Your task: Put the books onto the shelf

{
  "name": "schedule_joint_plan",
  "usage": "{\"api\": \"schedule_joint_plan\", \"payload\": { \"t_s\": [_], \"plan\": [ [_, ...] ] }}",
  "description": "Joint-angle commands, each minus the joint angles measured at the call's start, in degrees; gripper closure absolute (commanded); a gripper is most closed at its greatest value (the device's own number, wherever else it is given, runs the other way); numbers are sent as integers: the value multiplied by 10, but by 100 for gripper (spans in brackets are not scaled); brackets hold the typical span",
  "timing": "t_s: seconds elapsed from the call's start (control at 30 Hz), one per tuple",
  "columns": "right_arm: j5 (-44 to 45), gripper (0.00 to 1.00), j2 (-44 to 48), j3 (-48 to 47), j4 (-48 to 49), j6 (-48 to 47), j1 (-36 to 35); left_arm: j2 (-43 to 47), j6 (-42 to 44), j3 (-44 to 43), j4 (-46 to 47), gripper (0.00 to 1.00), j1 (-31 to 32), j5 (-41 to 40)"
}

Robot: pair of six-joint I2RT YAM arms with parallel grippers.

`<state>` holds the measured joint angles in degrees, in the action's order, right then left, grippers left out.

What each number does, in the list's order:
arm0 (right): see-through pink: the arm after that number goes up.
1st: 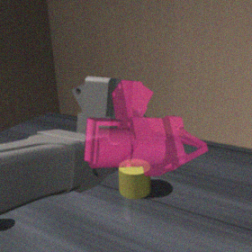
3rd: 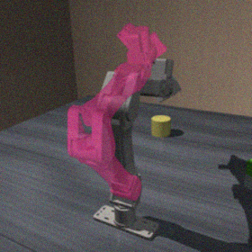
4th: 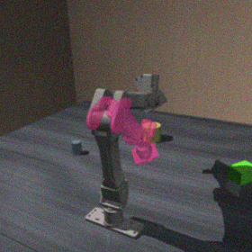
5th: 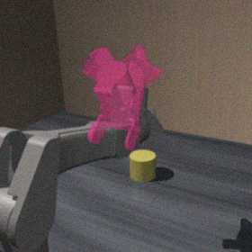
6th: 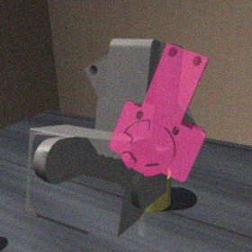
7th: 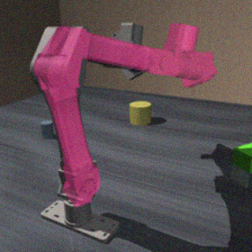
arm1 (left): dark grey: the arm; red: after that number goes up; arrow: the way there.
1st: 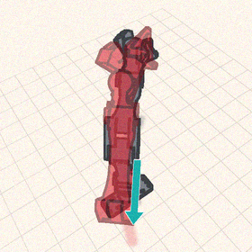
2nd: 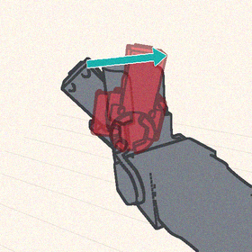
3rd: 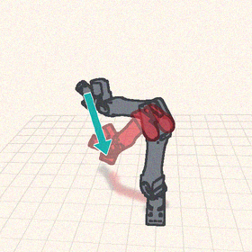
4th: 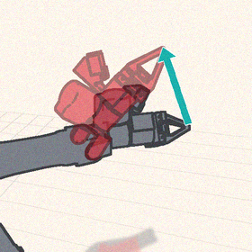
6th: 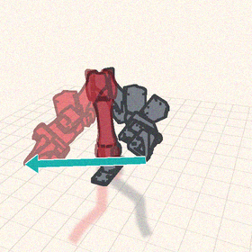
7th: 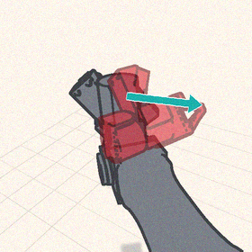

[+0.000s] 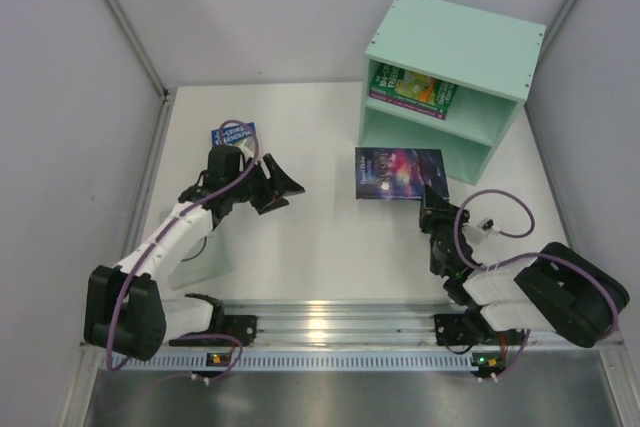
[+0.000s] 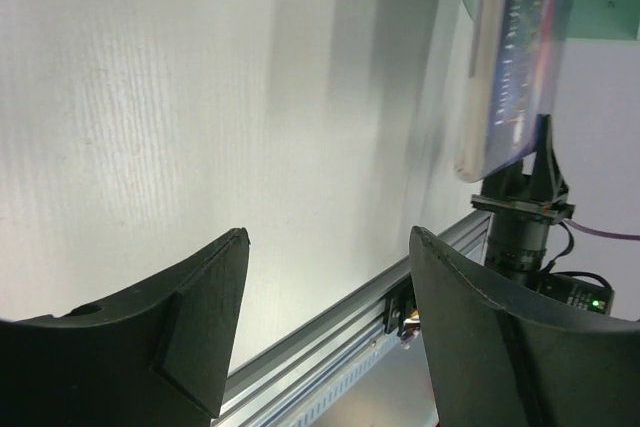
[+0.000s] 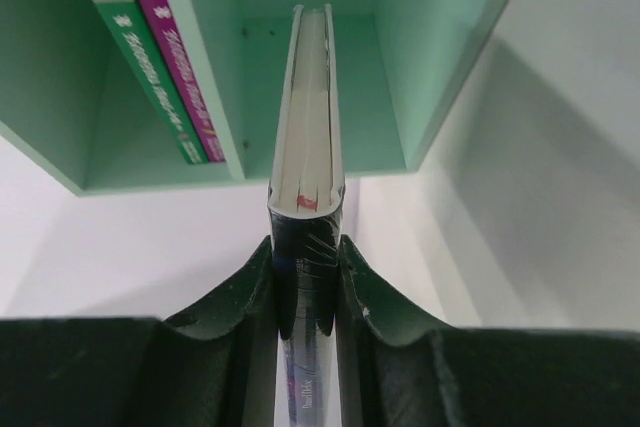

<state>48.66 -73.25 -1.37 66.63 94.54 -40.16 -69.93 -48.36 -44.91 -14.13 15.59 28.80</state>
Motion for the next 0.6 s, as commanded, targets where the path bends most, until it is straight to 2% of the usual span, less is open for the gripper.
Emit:
{"api": "schedule_joint_plan", "payload": {
  "t_s": [0.0,0.33,0.57],
  "plan": [
    [56,100,40,1,117,-3,18,-3,38,-26,-22,30,-9,0],
    [104,100,-4,-30,119,-6,58,0,63,-38,-48,29,-17,0],
    [142,100,-86,-97,148,-46,60,-4,75,-19,-21,29,-17,9]
  ]
}}
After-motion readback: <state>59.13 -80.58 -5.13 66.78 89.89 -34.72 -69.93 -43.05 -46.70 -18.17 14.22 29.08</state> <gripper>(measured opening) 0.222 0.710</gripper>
